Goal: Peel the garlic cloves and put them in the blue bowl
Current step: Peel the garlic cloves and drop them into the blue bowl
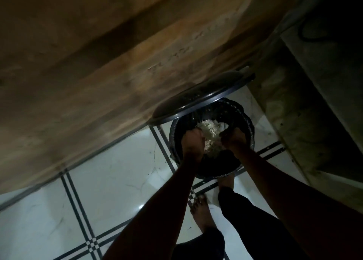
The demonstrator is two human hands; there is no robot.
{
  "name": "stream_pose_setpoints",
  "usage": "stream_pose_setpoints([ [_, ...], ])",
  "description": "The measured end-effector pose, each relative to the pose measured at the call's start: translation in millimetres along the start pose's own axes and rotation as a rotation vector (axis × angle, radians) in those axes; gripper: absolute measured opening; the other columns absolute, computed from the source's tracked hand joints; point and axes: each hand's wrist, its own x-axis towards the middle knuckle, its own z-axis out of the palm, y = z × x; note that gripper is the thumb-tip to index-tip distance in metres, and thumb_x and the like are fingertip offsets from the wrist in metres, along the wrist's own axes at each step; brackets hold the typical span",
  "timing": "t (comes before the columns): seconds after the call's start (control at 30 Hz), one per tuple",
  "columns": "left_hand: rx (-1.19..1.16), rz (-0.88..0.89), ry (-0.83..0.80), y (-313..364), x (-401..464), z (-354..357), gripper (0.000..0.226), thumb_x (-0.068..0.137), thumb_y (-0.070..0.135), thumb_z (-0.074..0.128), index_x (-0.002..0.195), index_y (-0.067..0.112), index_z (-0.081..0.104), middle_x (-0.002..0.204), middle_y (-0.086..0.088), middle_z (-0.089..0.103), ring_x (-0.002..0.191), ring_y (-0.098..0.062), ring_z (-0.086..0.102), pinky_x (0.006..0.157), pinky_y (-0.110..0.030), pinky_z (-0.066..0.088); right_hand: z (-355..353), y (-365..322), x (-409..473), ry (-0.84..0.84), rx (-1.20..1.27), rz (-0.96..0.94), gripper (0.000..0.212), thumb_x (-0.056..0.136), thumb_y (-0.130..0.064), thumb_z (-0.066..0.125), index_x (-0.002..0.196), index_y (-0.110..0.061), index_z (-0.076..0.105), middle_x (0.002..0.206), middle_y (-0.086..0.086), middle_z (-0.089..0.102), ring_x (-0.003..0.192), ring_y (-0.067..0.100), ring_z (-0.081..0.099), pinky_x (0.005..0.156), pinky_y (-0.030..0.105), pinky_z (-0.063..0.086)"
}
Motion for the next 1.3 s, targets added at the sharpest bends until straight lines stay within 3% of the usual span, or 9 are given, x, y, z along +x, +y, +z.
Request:
stream_pose_setpoints([
  [0.1, 0.13, 0.033, 0.009, 9, 8, 4, 0.033, 0.106, 0.006, 0.034, 0.129, 0.001, 0.058, 0.132, -0.019, 0.06, 0.125, -0.034, 0.057, 0.102, -0.037, 0.042, 7, 9, 6, 0.112, 0.048, -0.027, 0.029, 0.089, -0.006, 0.055, 0.113, 0.0, 0.071, 0.119, 0.025, 0.067, 0.111, 0.042, 0.063, 0.092, 0.043, 0.051],
  [0.2, 0.1, 0.006, -0.04, 12, 4, 1, 0.027, 0.105, 0.013, 0.043, 0.115, 0.007, 0.067, 0.119, -0.015, 0.068, 0.113, -0.033, 0.065, 0.095, -0.039, 0.05, 12, 10, 0, 0.081, 0.061, -0.033, 0.035, 0.088, -0.014, 0.046, 0.097, 0.013, 0.066, 0.094, 0.035, 0.067, 0.087, 0.051, 0.067, 0.072, 0.05, 0.055],
  [0.37, 0.006, 0.025, 0.016, 15, -8, -6, 0.02, 0.096, 0.018, 0.064, 0.111, 0.006, 0.072, 0.111, -0.015, 0.072, 0.105, -0.027, 0.069, 0.092, -0.03, 0.05, -7, -9, -36, 0.092, -0.016, -0.124, 0.041, 0.093, -0.014, 0.06, 0.131, -0.001, 0.061, 0.129, 0.026, 0.063, 0.119, 0.042, 0.06, 0.102, 0.043, 0.046],
  [0.5, -0.316, -0.096, 0.137, 32, -39, -34, 0.028, 0.095, 0.032, 0.068, 0.097, 0.005, 0.075, 0.097, -0.019, 0.074, 0.092, -0.039, 0.071, 0.079, -0.039, 0.056, -35, -5, -39, -0.066, 0.19, 0.021, 0.045, 0.07, -0.026, 0.088, 0.102, 0.002, 0.073, 0.099, 0.026, 0.072, 0.092, 0.038, 0.071, 0.081, 0.036, 0.058],
  [0.63, -1.031, -0.313, -0.168, 78, -108, -105, 0.041, 0.106, 0.041, 0.043, 0.122, 0.017, 0.071, 0.136, -0.008, 0.063, 0.128, -0.024, 0.055, 0.105, -0.029, 0.039, -90, -41, -117, -0.396, 0.791, 0.337, 0.067, 0.099, -0.065, 0.035, 0.128, -0.008, 0.056, 0.121, 0.022, 0.054, 0.12, 0.034, 0.049, 0.106, 0.054, 0.035],
  [0.7, -1.212, -0.281, -0.113, 98, -152, -143, 0.033, 0.091, 0.052, 0.06, 0.107, 0.027, 0.075, 0.123, 0.002, 0.069, 0.123, -0.018, 0.06, 0.104, -0.03, 0.042, -129, -49, -166, -0.429, 0.923, 0.312, 0.06, 0.104, -0.054, 0.03, 0.131, -0.006, 0.055, 0.125, 0.02, 0.057, 0.114, 0.036, 0.055, 0.099, 0.053, 0.041],
  [0.8, -1.216, -0.144, -0.052, 131, -219, -200, 0.062, 0.066, 0.072, 0.057, 0.108, 0.03, 0.076, 0.114, 0.01, 0.074, 0.115, -0.009, 0.065, 0.098, -0.027, 0.047, -194, -46, -242, -0.39, 1.019, 0.247, 0.069, 0.102, -0.058, 0.026, 0.13, -0.004, 0.059, 0.129, 0.017, 0.063, 0.126, 0.04, 0.053, 0.111, 0.054, 0.037],
  [1.1, -1.099, 0.363, -0.193, 286, -407, -300, 0.028, 0.107, 0.02, 0.047, 0.121, 0.012, 0.07, 0.115, 0.001, 0.074, 0.108, -0.009, 0.069, 0.091, -0.018, 0.051, -384, 31, -469, -0.011, 1.08, -0.15, 0.056, 0.105, -0.049, 0.036, 0.118, -0.005, 0.068, 0.111, 0.014, 0.075, 0.107, 0.03, 0.07, 0.092, 0.042, 0.052],
  [1.3, -1.03, 0.565, -0.353, 413, -509, -275, 0.035, 0.096, 0.036, 0.052, 0.114, 0.013, 0.072, 0.108, -0.006, 0.076, 0.102, -0.019, 0.072, 0.082, -0.022, 0.053, -478, 152, -564, 0.176, 1.302, -0.167, 0.05, 0.097, -0.044, 0.05, 0.109, -0.001, 0.072, 0.108, 0.023, 0.073, 0.1, 0.038, 0.067, 0.092, 0.044, 0.046],
])
